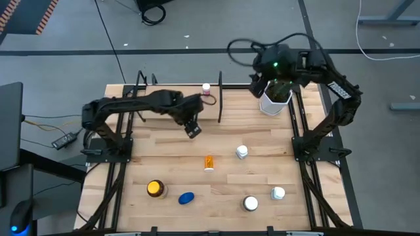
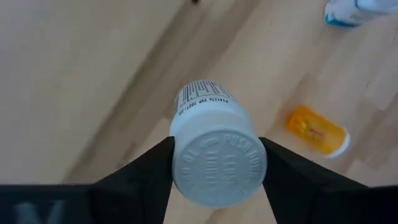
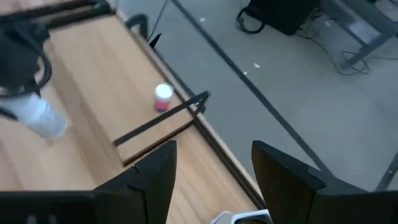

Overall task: Pick and place medicine bottles onto shelf by color
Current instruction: Put the top left white pill bottle on the shelf, then put the top white pill bottle on the shelf

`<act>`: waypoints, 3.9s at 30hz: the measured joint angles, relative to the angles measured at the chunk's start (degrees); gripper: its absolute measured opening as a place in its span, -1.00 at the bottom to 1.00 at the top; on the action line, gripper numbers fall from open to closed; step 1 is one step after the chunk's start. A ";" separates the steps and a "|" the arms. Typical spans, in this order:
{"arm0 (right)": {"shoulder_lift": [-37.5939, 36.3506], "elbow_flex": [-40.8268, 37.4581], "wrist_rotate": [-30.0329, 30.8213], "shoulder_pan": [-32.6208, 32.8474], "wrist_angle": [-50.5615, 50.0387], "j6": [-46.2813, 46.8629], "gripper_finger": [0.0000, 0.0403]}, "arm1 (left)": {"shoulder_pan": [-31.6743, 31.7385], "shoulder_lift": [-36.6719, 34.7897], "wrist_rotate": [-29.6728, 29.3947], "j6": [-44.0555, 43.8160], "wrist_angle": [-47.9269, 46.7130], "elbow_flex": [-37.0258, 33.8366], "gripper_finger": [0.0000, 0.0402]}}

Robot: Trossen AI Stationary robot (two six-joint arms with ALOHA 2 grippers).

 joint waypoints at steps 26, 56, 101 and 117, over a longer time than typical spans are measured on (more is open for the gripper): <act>-1.07 0.00 -3.71 -9.44 -0.55 2.62 0.07 | 12.60 14.61 0.43 24.72 5.78 11.01 0.08; -1.04 0.00 -4.80 -10.63 -1.57 3.02 0.07 | 13.94 16.97 0.49 25.31 8.60 11.01 0.39; -1.02 -47.64 -25.92 20.35 18.75 44.66 0.67 | -24.12 -9.66 -6.58 -5.52 -14.49 9.30 0.46; -1.04 -55.45 -22.96 21.54 24.58 59.72 0.59 | -21.81 -23.50 -3.30 -2.30 11.53 -18.01 0.46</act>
